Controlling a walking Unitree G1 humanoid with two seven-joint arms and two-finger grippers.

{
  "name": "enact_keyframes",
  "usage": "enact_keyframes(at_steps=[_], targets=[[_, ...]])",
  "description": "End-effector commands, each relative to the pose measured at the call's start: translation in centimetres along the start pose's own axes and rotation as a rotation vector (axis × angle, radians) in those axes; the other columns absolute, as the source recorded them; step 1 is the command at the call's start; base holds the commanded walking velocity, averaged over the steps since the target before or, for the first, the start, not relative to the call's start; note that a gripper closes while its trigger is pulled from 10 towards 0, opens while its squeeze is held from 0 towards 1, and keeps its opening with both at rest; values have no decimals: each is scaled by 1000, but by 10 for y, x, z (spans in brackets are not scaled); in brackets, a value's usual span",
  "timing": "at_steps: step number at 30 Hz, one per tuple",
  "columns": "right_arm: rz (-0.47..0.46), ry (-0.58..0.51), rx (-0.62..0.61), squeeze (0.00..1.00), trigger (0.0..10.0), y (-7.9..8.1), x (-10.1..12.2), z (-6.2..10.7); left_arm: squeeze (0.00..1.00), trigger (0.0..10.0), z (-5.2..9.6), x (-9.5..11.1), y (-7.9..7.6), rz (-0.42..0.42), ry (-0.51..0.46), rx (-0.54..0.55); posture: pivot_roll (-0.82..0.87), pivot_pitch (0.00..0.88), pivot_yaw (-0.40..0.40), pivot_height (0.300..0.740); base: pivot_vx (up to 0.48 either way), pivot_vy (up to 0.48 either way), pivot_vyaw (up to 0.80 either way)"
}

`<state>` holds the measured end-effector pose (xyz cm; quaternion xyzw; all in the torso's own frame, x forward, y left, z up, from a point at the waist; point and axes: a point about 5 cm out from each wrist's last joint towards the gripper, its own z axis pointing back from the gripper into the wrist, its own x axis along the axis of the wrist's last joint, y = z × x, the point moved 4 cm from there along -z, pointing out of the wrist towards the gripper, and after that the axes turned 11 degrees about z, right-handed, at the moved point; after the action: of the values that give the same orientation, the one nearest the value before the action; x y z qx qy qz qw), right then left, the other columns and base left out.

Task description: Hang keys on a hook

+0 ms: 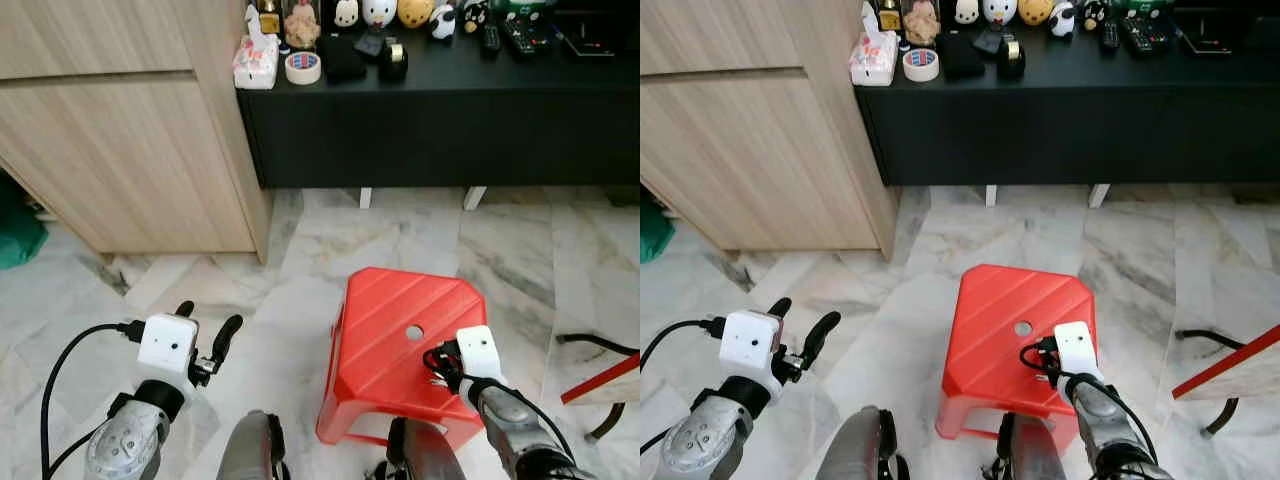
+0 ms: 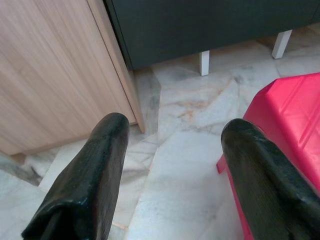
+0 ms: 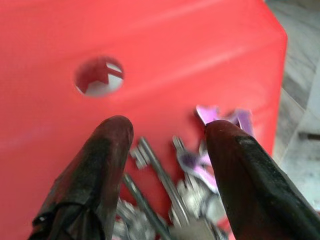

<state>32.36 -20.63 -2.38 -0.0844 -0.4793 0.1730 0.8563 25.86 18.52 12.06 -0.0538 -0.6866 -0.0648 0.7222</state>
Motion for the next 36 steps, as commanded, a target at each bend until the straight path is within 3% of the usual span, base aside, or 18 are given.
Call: enact_keyframes(at_steps=[1, 12, 27, 36], targets=[[10, 21, 19, 0, 10000, 1, -1, -1, 0, 10000, 0, -2, 1, 5, 17, 1, 128, 215, 16, 638, 0, 0, 0], [42, 119, 90, 0, 10000, 5, -12, 0, 0, 10000, -6, 0, 4, -9, 15, -1, 127, 182, 21, 638, 0, 0, 0], [87, 149, 172, 0, 10000, 7, -13, 0, 0, 10000, -15, 2, 6, -22, 1, -5, 122, 154, 24, 638, 0, 0, 0], [120, 184, 126, 0, 10000, -4, -12, 0, 0, 10000, -20, 3, 7, -30, -6, -9, 121, 129, 28, 638, 0, 0, 0]])
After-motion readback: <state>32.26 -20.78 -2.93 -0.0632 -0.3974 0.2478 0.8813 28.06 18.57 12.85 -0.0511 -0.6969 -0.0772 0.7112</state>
